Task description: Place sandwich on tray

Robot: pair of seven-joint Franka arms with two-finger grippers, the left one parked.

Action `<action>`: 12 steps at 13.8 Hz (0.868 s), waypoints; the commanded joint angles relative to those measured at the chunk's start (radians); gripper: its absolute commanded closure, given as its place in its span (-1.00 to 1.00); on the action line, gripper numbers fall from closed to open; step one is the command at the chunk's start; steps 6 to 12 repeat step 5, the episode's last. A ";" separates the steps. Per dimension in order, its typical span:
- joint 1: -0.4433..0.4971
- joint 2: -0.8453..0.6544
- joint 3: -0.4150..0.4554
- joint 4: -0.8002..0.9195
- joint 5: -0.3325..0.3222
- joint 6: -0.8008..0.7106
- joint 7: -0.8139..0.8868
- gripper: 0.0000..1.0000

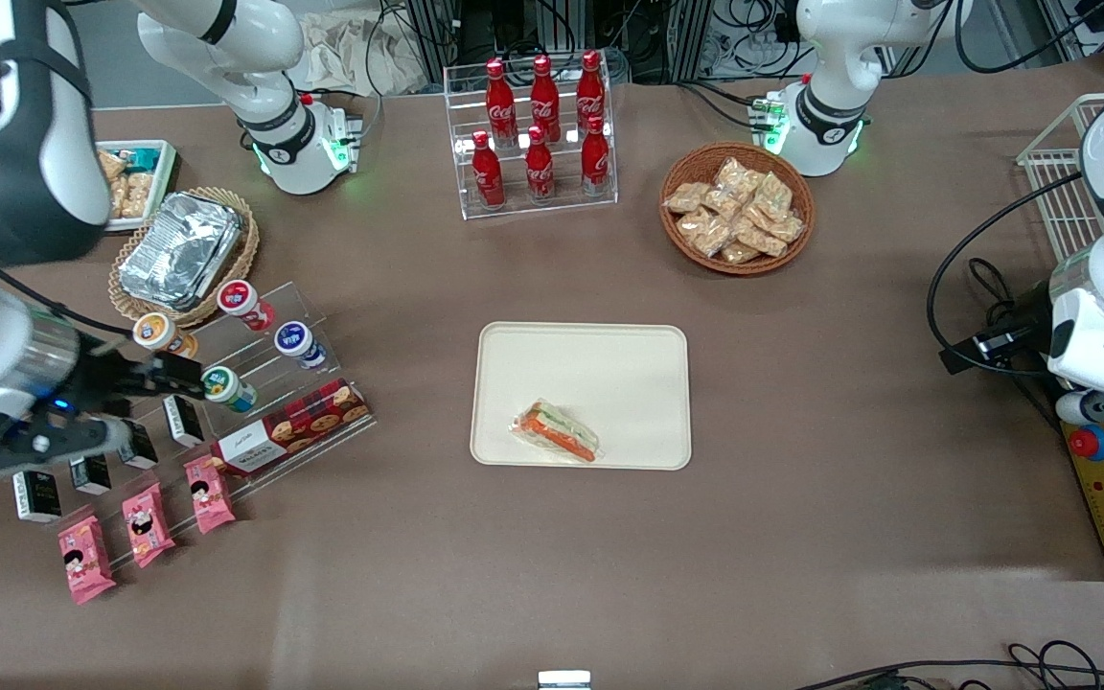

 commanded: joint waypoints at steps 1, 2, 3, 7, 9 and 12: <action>0.006 -0.047 -0.036 -0.041 0.026 -0.030 -0.013 -1.00; 0.006 -0.047 -0.047 -0.041 0.027 -0.027 -0.043 -1.00; 0.006 -0.044 -0.052 -0.042 0.024 -0.023 -0.042 -1.00; -0.008 -0.043 -0.055 -0.050 0.026 -0.018 -0.034 -1.00; -0.008 -0.043 -0.055 -0.050 0.026 -0.018 -0.034 -1.00; -0.008 -0.043 -0.055 -0.050 0.026 -0.018 -0.034 -1.00</action>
